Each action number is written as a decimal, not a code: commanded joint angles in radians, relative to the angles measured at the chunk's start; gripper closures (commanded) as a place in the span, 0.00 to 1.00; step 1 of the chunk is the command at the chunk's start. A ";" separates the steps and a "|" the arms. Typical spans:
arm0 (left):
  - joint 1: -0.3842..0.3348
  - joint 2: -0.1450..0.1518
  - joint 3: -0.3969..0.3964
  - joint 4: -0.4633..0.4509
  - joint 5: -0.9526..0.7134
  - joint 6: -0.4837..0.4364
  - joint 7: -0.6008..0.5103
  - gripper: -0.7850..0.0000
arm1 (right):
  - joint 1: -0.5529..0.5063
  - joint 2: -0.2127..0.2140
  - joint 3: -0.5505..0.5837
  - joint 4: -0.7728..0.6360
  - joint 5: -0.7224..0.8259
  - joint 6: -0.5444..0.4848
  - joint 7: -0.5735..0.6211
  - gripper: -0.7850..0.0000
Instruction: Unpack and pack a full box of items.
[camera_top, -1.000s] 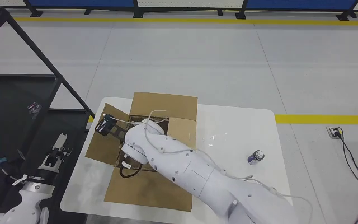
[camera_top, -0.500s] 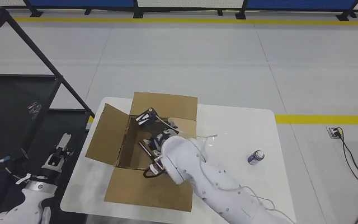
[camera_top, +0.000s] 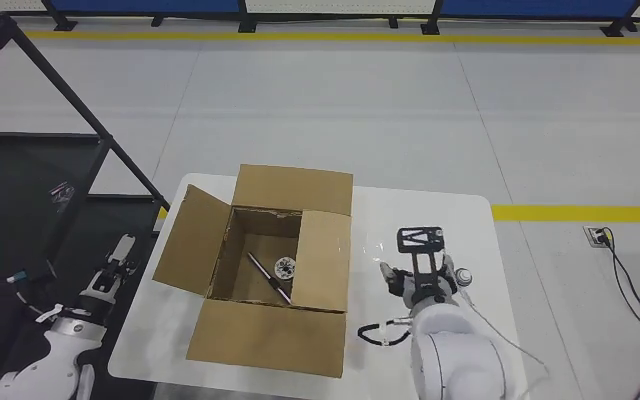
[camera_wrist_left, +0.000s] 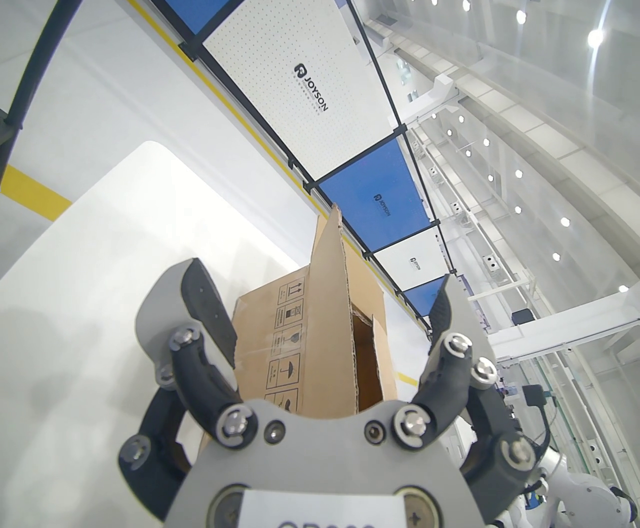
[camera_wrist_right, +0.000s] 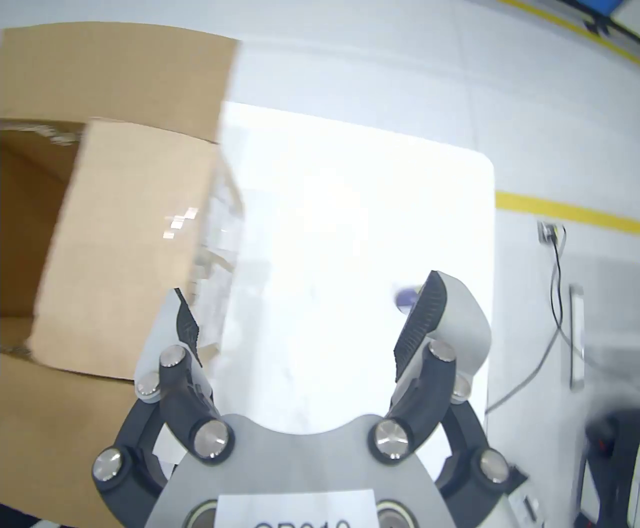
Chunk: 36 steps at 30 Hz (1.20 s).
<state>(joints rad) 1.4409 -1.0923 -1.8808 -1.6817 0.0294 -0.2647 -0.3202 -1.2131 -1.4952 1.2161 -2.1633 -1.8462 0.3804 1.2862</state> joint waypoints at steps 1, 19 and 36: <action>-0.005 0.000 0.004 0.001 0.005 0.002 -0.003 0.00 | -0.017 0.000 0.068 0.004 -0.039 0.033 0.063 0.00; -0.024 0.000 0.026 -0.009 0.021 0.005 -0.006 0.00 | 0.054 -0.030 0.405 0.340 0.257 -0.014 -0.040 0.00; 0.002 -0.001 0.003 -0.010 0.009 -0.002 0.013 0.00 | 0.173 -0.017 0.427 0.573 0.398 -0.111 -0.158 0.24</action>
<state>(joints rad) 1.4418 -1.0931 -1.8752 -1.6927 0.0431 -0.2656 -0.3058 -1.0487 -1.5132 1.6445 -1.6061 -1.4475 0.2662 1.1231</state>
